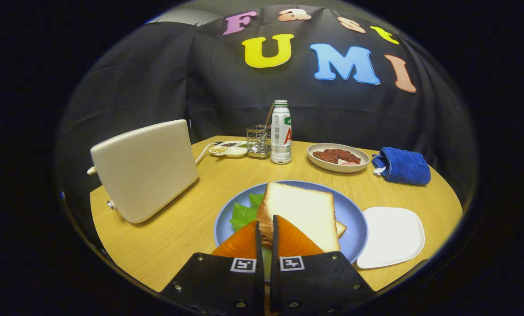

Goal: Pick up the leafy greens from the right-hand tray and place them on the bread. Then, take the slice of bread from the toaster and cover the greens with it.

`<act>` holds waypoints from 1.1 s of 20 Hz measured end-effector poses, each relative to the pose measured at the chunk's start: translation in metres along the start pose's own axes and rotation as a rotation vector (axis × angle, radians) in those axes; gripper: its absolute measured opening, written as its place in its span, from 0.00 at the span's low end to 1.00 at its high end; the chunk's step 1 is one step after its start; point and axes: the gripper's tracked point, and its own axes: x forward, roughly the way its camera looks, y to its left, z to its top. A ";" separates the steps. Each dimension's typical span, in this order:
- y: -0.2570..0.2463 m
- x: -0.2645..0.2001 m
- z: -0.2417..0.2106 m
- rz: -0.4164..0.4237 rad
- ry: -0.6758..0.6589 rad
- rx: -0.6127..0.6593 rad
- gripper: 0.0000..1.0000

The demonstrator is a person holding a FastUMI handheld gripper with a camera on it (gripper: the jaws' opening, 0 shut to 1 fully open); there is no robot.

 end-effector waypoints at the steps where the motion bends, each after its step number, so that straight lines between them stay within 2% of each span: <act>1: 0.000 0.000 -0.002 -0.004 0.005 -0.002 0.07; 2: 0.001 0.000 -0.001 -0.003 0.005 0.002 0.13; 3: 0.011 -0.001 -0.003 0.044 0.012 0.023 0.13; 4: 0.016 0.000 -0.005 0.066 0.023 0.052 0.33; 8: 0.017 -0.002 0.000 0.117 -0.001 0.150 0.38; 10: 0.017 -0.003 0.002 0.135 -0.006 0.181 0.51; 14: 0.021 -0.006 0.003 0.149 -0.018 0.176 0.51; 15: 0.030 -0.005 0.004 0.179 -0.024 0.179 0.56; 16: 0.033 -0.008 0.005 0.182 -0.032 0.172 0.80; 18: 0.031 -0.008 0.006 0.172 -0.042 0.151 0.91; 22: 0.032 -0.008 0.005 0.174 -0.040 0.155 0.93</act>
